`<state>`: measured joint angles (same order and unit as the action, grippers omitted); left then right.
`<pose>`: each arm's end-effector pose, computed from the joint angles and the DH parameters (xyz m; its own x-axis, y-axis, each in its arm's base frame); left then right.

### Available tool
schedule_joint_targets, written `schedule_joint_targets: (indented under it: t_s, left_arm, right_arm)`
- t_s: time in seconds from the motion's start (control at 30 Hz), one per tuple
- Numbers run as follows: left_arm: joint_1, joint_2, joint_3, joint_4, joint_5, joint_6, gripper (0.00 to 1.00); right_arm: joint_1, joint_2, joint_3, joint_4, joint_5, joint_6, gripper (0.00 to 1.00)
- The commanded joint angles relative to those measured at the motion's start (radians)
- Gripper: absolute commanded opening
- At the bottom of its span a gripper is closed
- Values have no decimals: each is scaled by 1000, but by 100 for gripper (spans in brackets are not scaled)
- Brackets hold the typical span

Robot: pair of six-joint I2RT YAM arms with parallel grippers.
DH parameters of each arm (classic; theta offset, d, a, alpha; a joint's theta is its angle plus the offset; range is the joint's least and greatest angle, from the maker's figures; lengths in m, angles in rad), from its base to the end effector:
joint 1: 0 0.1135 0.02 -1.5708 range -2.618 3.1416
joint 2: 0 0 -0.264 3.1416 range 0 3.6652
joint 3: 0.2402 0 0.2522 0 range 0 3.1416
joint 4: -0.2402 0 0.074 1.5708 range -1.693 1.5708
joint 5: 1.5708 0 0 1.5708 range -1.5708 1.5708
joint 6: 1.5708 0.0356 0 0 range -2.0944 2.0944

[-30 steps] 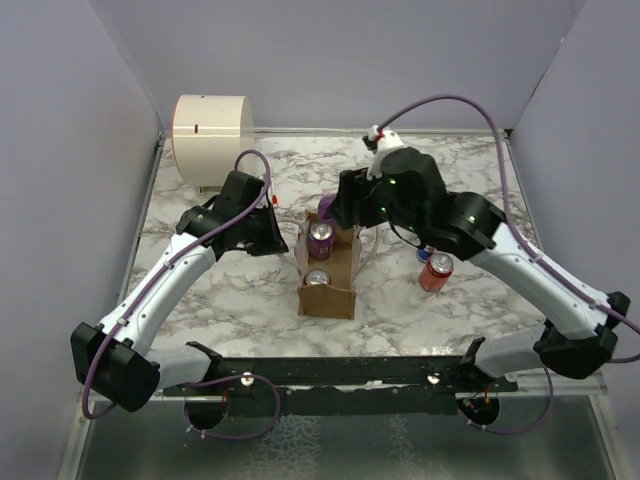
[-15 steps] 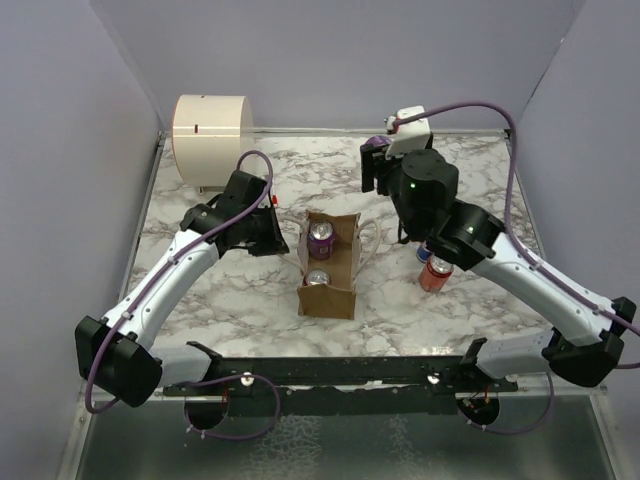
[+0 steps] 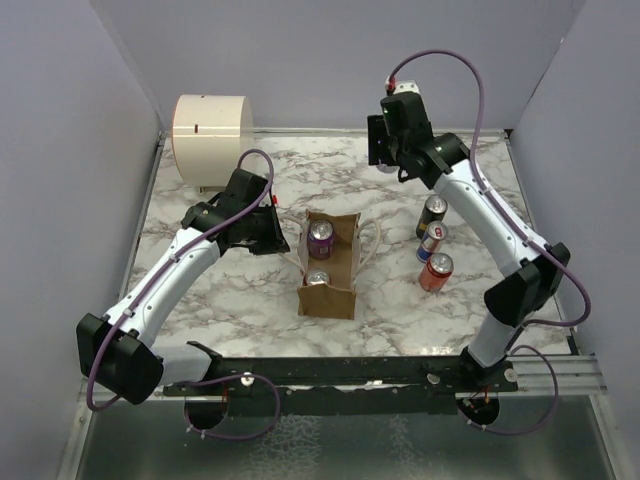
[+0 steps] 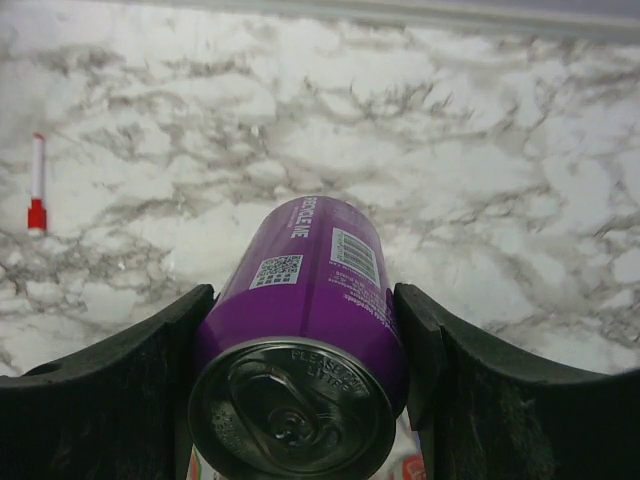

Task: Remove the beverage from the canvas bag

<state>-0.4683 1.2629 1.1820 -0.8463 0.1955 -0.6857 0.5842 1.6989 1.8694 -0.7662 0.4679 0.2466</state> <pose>0.2239 -0.1210 0.3180 -0.8987 -0.2415 -0.3660 -0.0288 0.8654 -0.5003 0.3196 0.1921 0.4167 -0.4980 -0.0681 -0.8645 -0.0611 0.9972 -0.0433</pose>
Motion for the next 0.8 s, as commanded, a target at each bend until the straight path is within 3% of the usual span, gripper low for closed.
schedule_joint_targets:
  t_s: [0.0,0.37,0.77]
  left_arm:
    - [3,-7,15,6,-8,1,0]
    - [3,-10,17,-1,-11,7,0]
    - [3,17,42,-8,-5,31,0]
  right_arm:
    - [-28,92,67,-204,-191,139,2]
    - [-84,117,-185,-59,-263,167,2]
    - [-156,239,-194,-17,-306,115,2]
